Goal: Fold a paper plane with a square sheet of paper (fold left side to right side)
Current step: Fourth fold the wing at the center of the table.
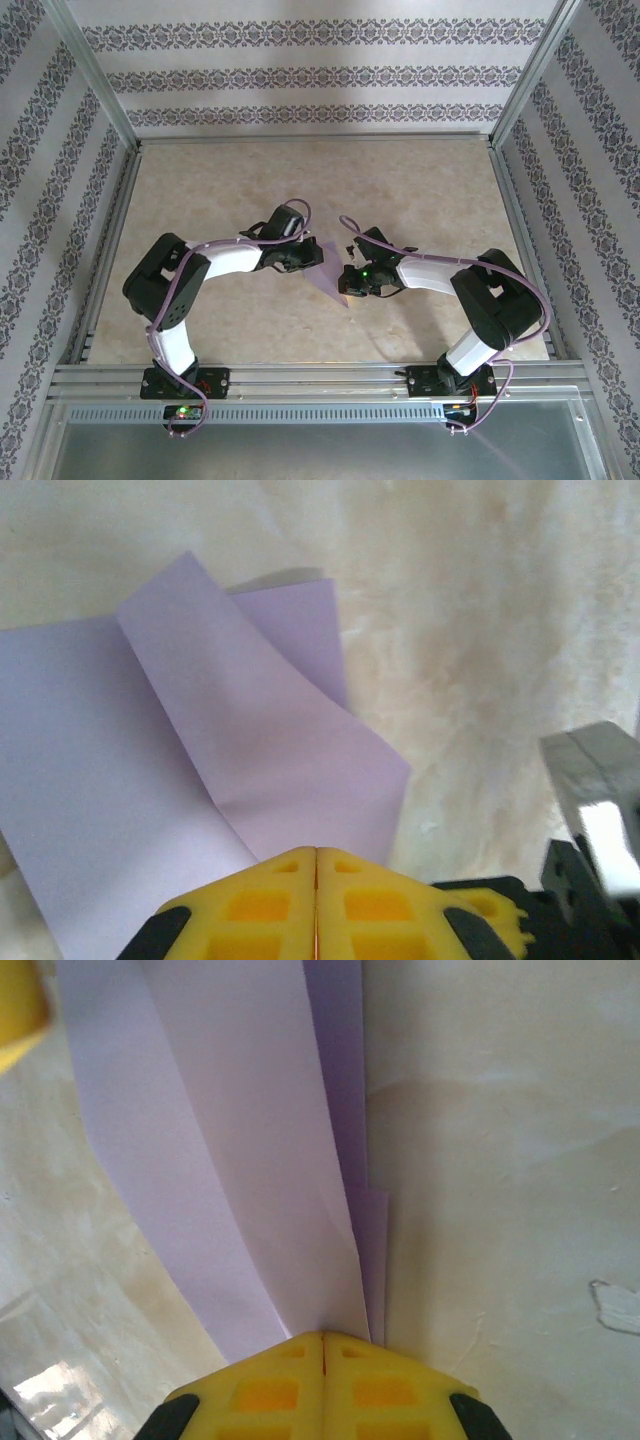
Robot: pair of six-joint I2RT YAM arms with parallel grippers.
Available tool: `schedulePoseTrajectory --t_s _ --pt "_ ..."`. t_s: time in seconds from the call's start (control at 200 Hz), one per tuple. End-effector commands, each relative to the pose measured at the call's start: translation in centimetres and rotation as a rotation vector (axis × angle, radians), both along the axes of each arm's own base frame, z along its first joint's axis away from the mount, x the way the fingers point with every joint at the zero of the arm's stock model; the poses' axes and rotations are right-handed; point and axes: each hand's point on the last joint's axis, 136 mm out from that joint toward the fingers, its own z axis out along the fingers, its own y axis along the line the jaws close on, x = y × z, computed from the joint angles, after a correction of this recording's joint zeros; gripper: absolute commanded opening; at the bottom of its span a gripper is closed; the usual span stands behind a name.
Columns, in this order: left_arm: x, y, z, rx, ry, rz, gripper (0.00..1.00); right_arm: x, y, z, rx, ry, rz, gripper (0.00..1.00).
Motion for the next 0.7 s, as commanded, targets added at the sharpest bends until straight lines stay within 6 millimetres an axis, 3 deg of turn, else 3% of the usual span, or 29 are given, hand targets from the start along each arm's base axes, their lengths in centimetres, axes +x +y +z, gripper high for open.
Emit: schedulePoseTrajectory --t_s 0.0,0.15,0.33,0.7 --pt "-0.3 -1.4 2.1 -0.086 -0.076 -0.025 0.04 -2.2 -3.3 -3.4 -0.198 0.081 0.0 0.0" --pt "-1.6 -3.5 1.7 -0.147 -0.038 -0.065 0.01 -2.1 -3.2 -3.4 -0.209 0.078 0.002 0.0" --pt "-1.9 -4.8 0.4 -0.144 -0.005 -0.08 0.0 -2.3 -3.6 -3.6 -0.252 0.077 0.008 0.0" --pt "-1.4 -3.5 -3.0 -0.044 0.037 -0.032 0.0 -2.6 -4.1 -3.7 -0.319 0.087 0.034 0.0"
